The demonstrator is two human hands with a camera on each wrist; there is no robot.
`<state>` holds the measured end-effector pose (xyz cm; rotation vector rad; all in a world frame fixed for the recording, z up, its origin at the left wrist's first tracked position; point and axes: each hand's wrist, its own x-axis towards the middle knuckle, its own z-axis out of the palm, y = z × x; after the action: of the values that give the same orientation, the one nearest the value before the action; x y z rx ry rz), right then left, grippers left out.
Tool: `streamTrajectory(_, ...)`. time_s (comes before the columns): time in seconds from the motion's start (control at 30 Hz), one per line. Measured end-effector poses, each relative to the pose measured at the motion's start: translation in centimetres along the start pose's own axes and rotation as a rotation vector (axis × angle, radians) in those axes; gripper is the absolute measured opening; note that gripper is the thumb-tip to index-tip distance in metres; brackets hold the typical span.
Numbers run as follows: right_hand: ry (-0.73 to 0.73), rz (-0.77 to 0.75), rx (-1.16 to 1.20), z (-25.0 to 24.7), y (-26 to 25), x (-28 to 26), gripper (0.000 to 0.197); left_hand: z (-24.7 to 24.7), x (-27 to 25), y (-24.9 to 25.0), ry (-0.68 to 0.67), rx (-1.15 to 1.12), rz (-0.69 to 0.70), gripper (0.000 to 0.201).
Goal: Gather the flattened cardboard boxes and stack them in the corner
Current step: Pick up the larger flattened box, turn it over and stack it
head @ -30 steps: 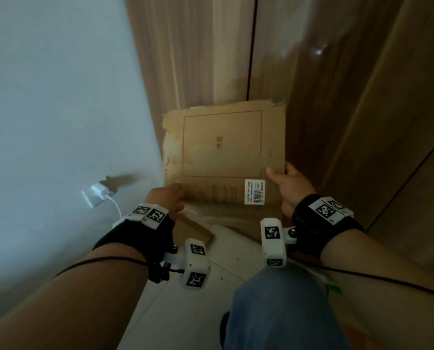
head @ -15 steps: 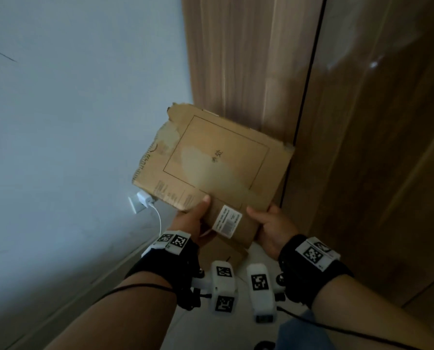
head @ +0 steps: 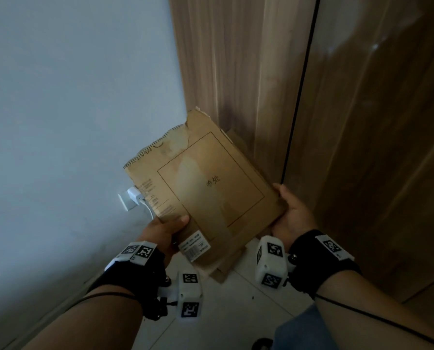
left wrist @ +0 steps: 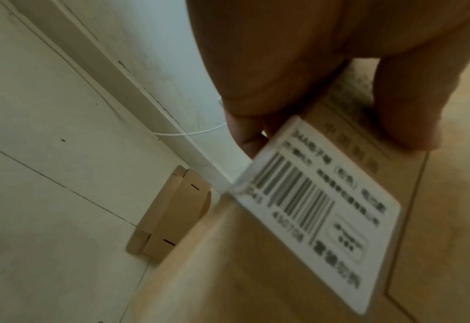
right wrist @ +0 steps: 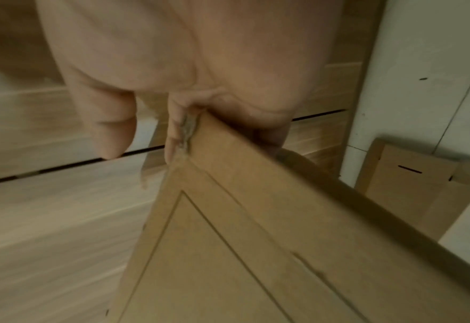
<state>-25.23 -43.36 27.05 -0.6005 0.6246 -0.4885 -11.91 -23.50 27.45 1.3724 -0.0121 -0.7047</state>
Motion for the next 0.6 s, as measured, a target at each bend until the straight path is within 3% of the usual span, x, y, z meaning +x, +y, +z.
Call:
streamTrajectory(0.17, 0.049, -0.012, -0.125, -0.4, 0.0, 0.6, 0.013, -0.4, 0.2, -0.4, -0.031, 0.035, 0.027, 0.027)
streamTrajectory(0.3, 0.099, -0.030, -0.214, -0.5, 0.3, 1.1, 0.010, -0.4, 0.4, -0.4, -0.003, -0.001, 0.069, 0.027)
streamTrajectory(0.43, 0.276, -0.038, -0.408, -1.1, 0.5, 1.8, 0.009, -0.9, 0.9, -0.5, 0.034, -0.002, 0.088, 0.035)
streamTrajectory(0.47, 0.337, -0.043, -0.476, -1.4, 0.4, 2.1, 0.015, -1.0, 0.8, -0.5, 0.035, 0.002, 0.096, 0.033)
streamTrajectory(0.53, 0.421, -0.004, -0.534, -2.2, 0.4, 2.7, 0.052, -1.3, 0.8, -0.5, 0.043, -0.005, 0.101, 0.033)
streamTrajectory(0.6, 0.458, 0.060, -0.544, -2.3, 0.5, 2.8, 0.073, -1.6, 0.8, -0.5, 0.058, -0.026, 0.101, 0.032)
